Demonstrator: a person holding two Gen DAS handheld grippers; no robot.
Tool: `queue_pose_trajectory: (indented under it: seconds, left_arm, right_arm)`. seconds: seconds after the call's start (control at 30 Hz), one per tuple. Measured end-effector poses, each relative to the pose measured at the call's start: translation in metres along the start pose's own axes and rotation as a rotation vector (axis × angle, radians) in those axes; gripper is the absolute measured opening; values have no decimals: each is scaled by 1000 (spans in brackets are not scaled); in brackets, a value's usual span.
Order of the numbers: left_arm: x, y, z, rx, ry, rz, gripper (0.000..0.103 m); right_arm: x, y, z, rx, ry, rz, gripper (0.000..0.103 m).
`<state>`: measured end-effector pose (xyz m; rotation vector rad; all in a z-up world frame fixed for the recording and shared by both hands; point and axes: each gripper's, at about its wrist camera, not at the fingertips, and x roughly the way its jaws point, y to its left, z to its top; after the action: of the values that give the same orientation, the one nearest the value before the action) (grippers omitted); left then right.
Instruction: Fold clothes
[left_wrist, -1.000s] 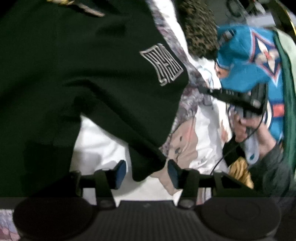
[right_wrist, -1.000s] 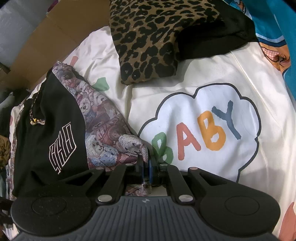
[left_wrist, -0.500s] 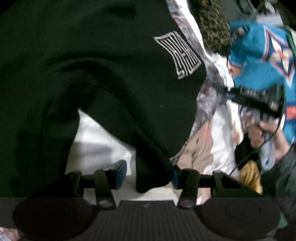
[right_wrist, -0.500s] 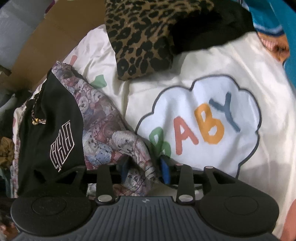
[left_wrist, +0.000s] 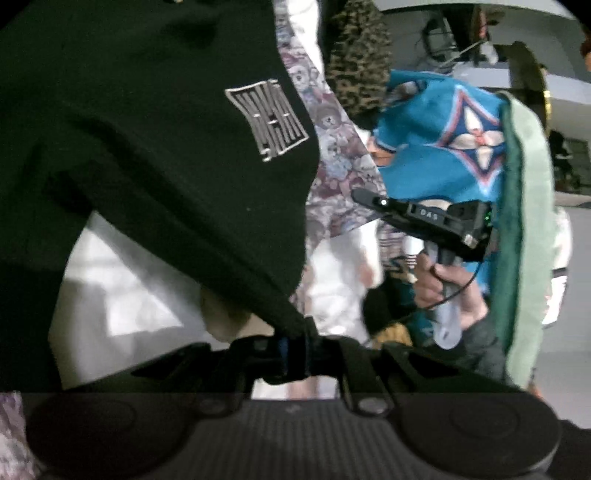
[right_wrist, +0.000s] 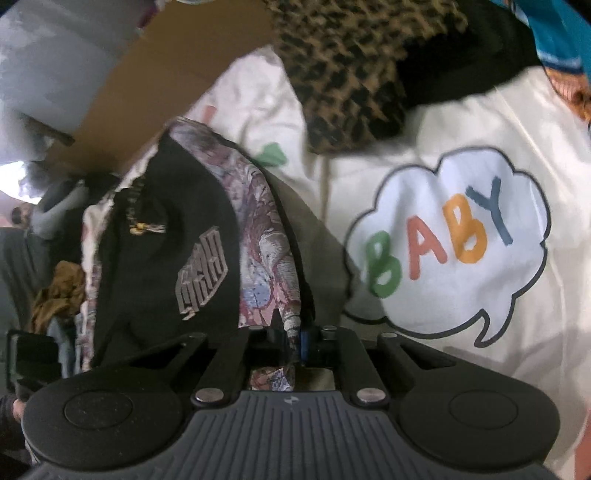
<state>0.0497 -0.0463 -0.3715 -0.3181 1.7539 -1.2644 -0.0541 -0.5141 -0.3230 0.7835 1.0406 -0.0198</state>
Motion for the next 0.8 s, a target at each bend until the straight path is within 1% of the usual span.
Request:
queue_pose_trajectory:
  seconds: [0.17,0.27,0.3,0.33,0.37,0.43,0.47,0.5,0.57,0.6,0.63,0.67,0.7,0.73,0.8]
  left_arm:
    - [-21,3,3,-38,-8,-55,8]
    - [-19,9,1,-66,1,-39,8]
    - [-17,11,1,-68,10,-17,8]
    - [-13,14,0,-70,24,18,12]
    - [-9,16,-1,-72,40,52,19]
    - [-3,18,-2,-67,63,111,23]
    - [-1,19,-2,-61,70,133,30]
    - [-1,18,-2,-56,71,150,34]
    - [-4,18,0,-50,55,177,49]
    - [-6,19,1,-51,44,182,53]
    - [-7,20,2,-52,33,187,55]
    - [-8,20,3,-53,24,192,57]
    - [-7,21,4,-52,18,198,59]
    - [-6,21,5,-52,13,203,61]
    - [-4,22,6,-50,6,213,63]
  right_arm:
    - [-26,14,5,-10,-12,22,4]
    - [-30,13,5,-16,7,-9,4]
    - [-28,10,4,-13,17,-23,4]
    - [-25,5,3,-8,29,-41,4]
    - [-20,-1,1,0,46,-78,4]
    - [-10,-15,-4,32,80,-155,6]
    - [-5,-23,-7,53,94,-183,7]
    - [-4,-30,-9,67,98,-198,7]
    - [-4,-39,-13,96,81,-192,8]
    - [-5,-41,-13,100,67,-188,10]
    - [-7,-42,-13,102,53,-185,23]
    - [-8,-43,-13,105,39,-181,40]
    - [-8,-42,-12,93,20,-188,46]
    - [-8,-40,-12,77,3,-187,47]
    - [-4,-38,-9,62,-15,-168,47]
